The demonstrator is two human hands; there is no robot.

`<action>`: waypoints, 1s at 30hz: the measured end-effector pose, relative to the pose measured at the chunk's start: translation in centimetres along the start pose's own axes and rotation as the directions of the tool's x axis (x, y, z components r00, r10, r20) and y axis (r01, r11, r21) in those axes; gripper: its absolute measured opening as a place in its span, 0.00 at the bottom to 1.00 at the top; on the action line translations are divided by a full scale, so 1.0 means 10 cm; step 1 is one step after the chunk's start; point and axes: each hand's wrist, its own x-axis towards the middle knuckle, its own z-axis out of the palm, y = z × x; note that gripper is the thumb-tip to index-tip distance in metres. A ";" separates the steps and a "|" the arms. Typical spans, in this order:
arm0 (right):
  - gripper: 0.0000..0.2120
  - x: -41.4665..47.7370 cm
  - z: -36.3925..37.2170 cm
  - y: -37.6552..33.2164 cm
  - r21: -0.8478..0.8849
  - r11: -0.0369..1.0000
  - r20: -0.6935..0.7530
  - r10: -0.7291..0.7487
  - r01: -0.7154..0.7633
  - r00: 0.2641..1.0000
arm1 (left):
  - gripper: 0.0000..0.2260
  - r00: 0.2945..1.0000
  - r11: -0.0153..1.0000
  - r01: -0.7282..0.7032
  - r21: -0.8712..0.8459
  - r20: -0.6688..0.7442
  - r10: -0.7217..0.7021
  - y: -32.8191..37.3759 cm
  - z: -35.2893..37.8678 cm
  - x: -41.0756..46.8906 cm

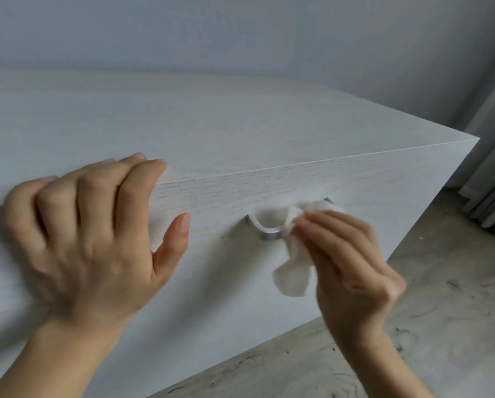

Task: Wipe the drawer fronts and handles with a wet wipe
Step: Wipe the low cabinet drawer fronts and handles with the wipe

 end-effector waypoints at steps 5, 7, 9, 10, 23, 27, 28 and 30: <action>0.06 0.01 -0.14 0.15 -0.032 0.985 -0.064 0.165 -0.167 0.984 | 0.19 1.000 1.000 0.001 0.022 -0.014 -0.001 0.02 0.01 0.00; 0.06 0.00 -0.05 0.05 -0.033 0.987 -0.058 0.153 -0.155 0.987 | 0.19 1.000 0.997 -0.011 0.079 -0.024 0.013 0.03 0.00 0.00; 0.05 -0.02 0.06 -0.09 -0.009 0.996 -0.038 0.091 -0.091 0.995 | 0.19 0.999 0.990 -0.028 0.141 -0.036 0.033 0.04 -0.01 0.00; 0.04 -0.01 0.12 -0.15 0.009 0.998 -0.029 0.066 -0.065 0.997 | 0.19 0.998 0.986 -0.033 0.164 -0.041 0.040 0.04 -0.01 0.00; 0.06 0.04 -0.03 0.05 -0.036 0.999 0.005 0.033 -0.032 0.999 | 0.19 0.997 0.980 -0.026 0.197 -0.066 0.040 0.05 0.01 0.01; 0.06 0.02 0.26 -0.22 0.028 0.999 0.039 -0.016 0.015 0.999 | 0.20 0.997 0.981 -0.013 0.194 -0.070 0.027 0.04 0.01 -0.01; 0.06 0.01 0.31 -0.26 0.024 0.999 0.048 -0.034 0.033 0.998 | 0.20 0.997 0.982 -0.012 0.191 -0.070 0.025 0.04 0.00 -0.02; 0.05 0.03 0.32 -0.25 0.008 0.998 0.061 -0.064 0.064 0.996 | 0.20 0.997 0.981 -0.019 0.193 -0.073 0.034 0.04 0.00 -0.01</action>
